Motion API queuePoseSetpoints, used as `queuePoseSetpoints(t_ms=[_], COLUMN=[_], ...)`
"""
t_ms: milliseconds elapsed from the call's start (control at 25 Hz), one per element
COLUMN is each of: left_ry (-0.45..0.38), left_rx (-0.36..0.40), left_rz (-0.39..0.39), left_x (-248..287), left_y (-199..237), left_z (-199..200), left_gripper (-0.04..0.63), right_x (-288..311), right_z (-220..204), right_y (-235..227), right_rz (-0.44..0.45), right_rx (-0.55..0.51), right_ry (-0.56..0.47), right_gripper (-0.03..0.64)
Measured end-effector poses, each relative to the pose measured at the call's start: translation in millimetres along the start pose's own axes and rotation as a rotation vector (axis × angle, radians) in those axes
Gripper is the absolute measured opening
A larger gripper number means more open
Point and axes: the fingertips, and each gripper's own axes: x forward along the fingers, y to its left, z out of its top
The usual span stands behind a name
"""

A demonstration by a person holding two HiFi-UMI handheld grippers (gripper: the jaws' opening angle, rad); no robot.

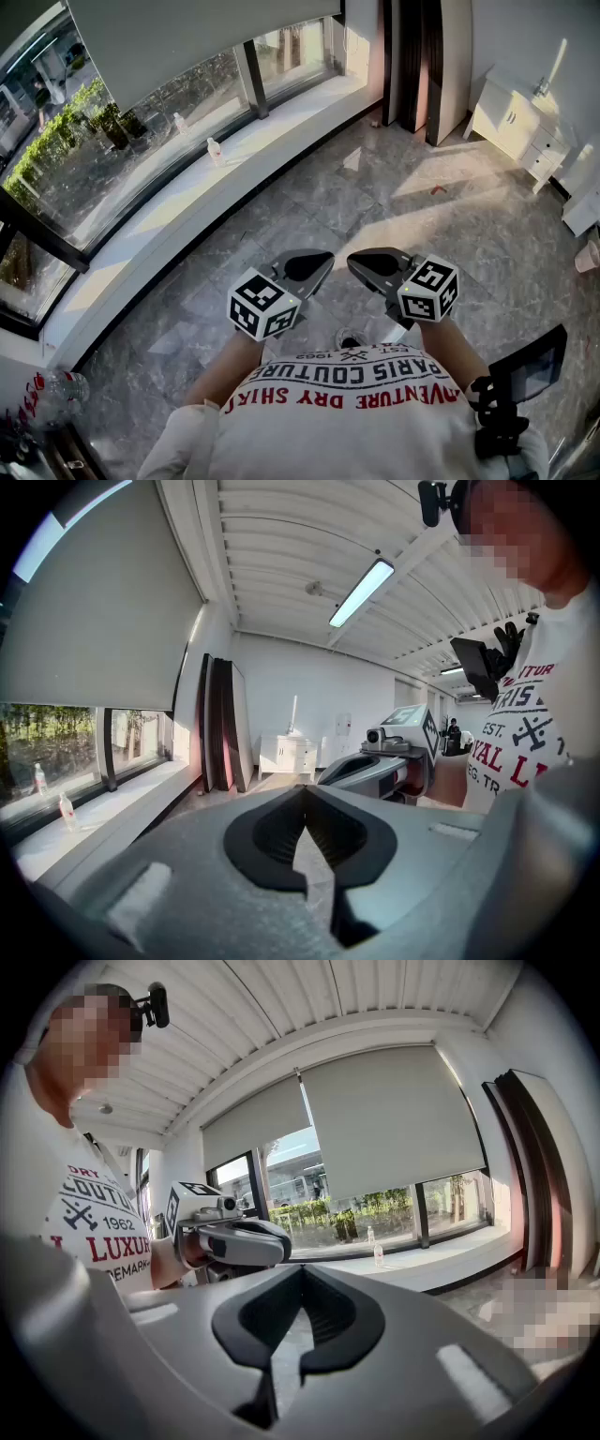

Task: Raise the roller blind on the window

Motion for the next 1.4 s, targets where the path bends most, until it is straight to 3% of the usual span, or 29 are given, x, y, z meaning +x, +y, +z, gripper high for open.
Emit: queuePoseSetpoints(t_ms=[280,600,1040,1400], left_ry=[0.017,0.037,0.093,0.094], left_rx=[-0.003,-0.05,-0.06,0.016], left_rz=[0.0,0.003,-0.02,-0.086], left_x=[10,36,124,208], left_y=[-6,16,57,61], left_z=[-4,-9,4,40], left_gripper=[0.002,0.002,0.0,0.002], right_x=[-9,-2,-13,-53], right_z=[-6,-13,-2,12], right_y=[-7,-39,-137,-212], right_rz=[0.01,0.039,0.048,-0.021], right_rx=[0.032,0.088,0.165,0.188], right_ry=[-0.016,-0.012,-0.061,-0.122], right_gripper=[-0.003,-0.003,-0.003,-0.003])
